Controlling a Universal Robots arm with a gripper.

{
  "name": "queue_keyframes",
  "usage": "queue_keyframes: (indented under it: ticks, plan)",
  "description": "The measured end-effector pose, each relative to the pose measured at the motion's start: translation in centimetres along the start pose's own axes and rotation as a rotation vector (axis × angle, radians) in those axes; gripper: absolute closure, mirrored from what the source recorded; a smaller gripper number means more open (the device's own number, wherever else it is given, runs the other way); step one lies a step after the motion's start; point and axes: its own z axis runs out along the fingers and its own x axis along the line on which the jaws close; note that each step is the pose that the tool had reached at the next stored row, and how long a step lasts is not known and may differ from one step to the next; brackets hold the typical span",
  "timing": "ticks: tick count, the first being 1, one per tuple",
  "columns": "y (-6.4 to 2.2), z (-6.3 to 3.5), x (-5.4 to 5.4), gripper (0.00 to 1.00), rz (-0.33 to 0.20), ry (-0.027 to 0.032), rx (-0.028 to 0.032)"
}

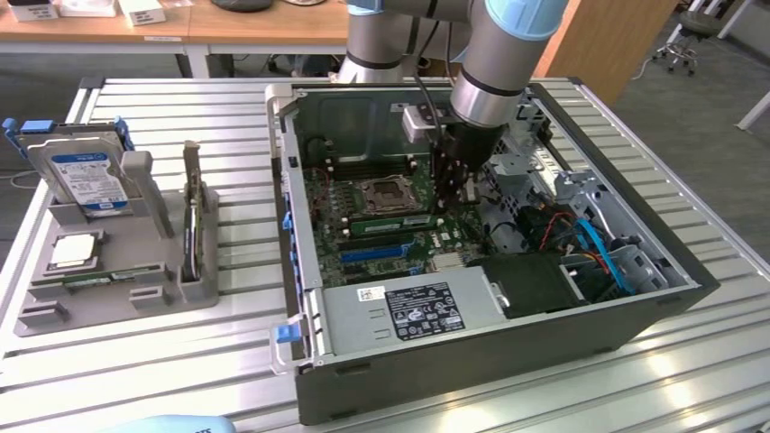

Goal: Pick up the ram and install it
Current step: 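Press down the ram until it locks into place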

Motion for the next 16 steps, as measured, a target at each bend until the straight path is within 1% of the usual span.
queue_keyframes:
  ticks: [16]
  plan:
    - [-0.01, 0.24, 0.01, 0.90, 0.000, 0.0003, -0.0001]
